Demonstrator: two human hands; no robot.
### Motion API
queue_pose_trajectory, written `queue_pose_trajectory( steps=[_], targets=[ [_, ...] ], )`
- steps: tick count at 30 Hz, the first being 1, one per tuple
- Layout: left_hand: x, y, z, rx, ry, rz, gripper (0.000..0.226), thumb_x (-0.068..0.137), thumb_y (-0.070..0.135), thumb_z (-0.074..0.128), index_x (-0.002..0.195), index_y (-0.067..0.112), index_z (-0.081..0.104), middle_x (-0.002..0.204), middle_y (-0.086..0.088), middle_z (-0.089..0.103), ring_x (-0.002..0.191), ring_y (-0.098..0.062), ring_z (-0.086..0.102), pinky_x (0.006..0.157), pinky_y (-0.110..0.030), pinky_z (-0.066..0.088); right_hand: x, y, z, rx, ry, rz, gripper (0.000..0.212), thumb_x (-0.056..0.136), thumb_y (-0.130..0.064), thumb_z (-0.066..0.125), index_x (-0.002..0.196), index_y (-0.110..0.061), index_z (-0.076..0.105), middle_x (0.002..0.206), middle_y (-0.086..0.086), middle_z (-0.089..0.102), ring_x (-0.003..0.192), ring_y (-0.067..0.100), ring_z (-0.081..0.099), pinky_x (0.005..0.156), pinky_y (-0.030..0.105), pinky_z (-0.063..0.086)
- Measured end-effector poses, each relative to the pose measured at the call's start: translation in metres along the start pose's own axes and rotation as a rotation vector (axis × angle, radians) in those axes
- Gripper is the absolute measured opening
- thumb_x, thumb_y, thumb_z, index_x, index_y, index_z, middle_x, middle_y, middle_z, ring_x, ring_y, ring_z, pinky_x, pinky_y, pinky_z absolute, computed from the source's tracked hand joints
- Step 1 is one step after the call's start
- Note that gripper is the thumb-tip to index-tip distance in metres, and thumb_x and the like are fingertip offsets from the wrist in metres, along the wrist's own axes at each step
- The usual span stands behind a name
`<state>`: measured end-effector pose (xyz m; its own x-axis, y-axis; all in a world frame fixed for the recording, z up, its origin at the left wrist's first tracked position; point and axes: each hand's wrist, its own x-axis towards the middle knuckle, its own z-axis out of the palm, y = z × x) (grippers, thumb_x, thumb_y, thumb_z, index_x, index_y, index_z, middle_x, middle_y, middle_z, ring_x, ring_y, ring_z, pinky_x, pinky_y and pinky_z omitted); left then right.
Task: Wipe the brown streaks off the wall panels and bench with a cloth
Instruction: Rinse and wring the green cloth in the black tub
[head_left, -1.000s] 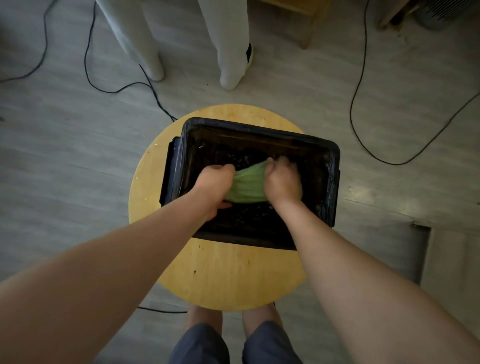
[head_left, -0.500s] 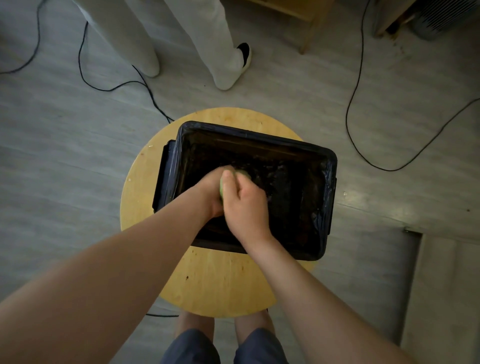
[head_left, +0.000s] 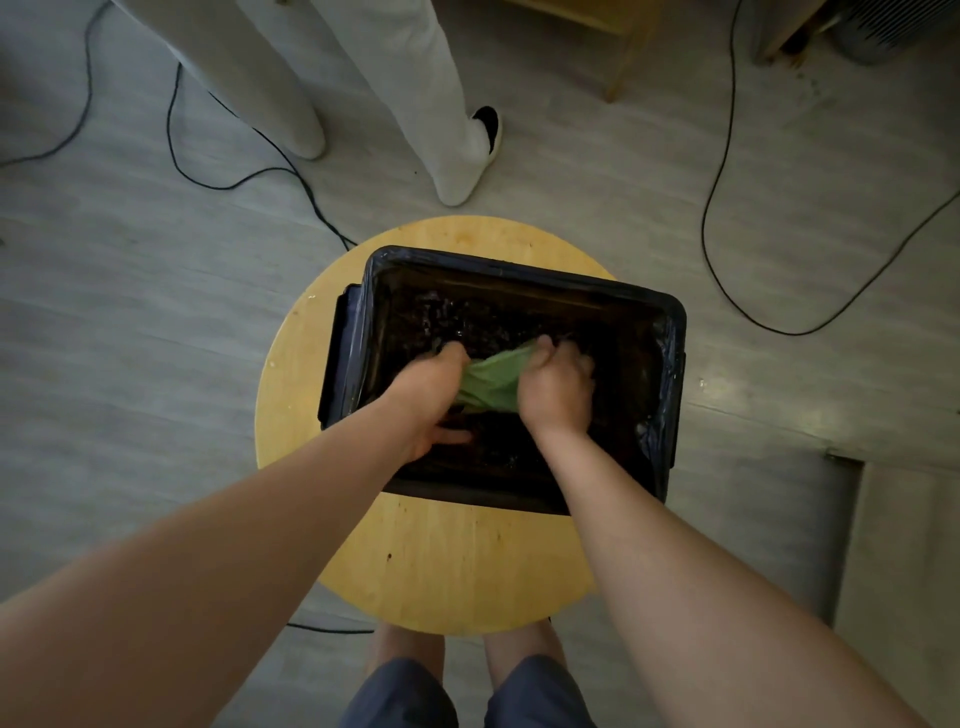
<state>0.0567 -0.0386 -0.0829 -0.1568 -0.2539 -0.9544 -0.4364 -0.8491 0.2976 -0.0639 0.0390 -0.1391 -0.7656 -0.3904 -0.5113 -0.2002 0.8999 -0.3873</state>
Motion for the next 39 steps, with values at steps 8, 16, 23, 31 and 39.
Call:
queue_pose_trajectory(
  steps=[8,16,23,31,39],
  targets=[
    [0.018,0.002,0.017,-0.224,-0.046,-0.03,0.039,0.1,0.044,0.057,0.129,0.02,0.066,0.118,-0.013,0.073,0.107,-0.031,0.069,0.101,-0.047,0.054,-0.034,-0.009,0.009,0.249,-0.398,-0.005,0.037,0.11,-0.035,0.036,0.109,-0.019,0.068,0.102,0.006,0.071,0.097,0.026,0.067,0.084,0.036,0.055],
    [0.002,0.008,0.022,-0.079,-0.174,0.039,0.04,0.11,0.016,0.038,0.073,0.014,0.053,0.062,-0.001,0.055,0.051,-0.012,0.056,0.048,-0.02,0.048,-0.068,-0.029,-0.014,0.092,0.011,-0.513,0.045,0.109,-0.046,0.035,0.089,-0.022,0.067,0.075,-0.005,0.065,0.071,0.014,0.064,0.062,0.031,0.051],
    [-0.001,-0.003,0.012,0.041,-0.157,0.078,0.025,0.103,0.011,0.05,0.119,0.002,0.067,0.108,-0.016,0.074,0.101,-0.028,0.073,0.084,-0.041,0.063,0.001,0.007,-0.01,-0.298,-0.052,-0.281,0.051,0.111,-0.048,0.022,0.112,-0.014,0.06,0.102,0.014,0.067,0.092,0.037,0.067,0.07,0.04,0.052],
    [0.007,0.006,-0.008,1.139,0.104,0.511,0.082,0.089,0.02,0.069,0.153,0.039,0.022,0.152,-0.005,0.013,0.13,-0.041,0.041,0.107,-0.049,0.047,-0.006,0.009,-0.006,0.196,-0.219,0.117,0.051,0.112,-0.04,0.022,0.148,-0.012,0.046,0.15,0.022,0.042,0.131,0.04,0.047,0.106,0.042,0.04],
    [0.021,0.008,0.013,1.354,-0.134,0.652,0.113,0.08,0.033,0.083,0.16,0.031,0.003,0.154,-0.014,0.029,0.136,-0.038,0.042,0.111,-0.051,0.044,-0.039,-0.002,-0.041,0.349,-0.344,-0.236,0.036,0.11,-0.044,0.039,0.109,-0.018,0.063,0.098,0.004,0.066,0.091,0.018,0.065,0.08,0.04,0.054]
  ],
)
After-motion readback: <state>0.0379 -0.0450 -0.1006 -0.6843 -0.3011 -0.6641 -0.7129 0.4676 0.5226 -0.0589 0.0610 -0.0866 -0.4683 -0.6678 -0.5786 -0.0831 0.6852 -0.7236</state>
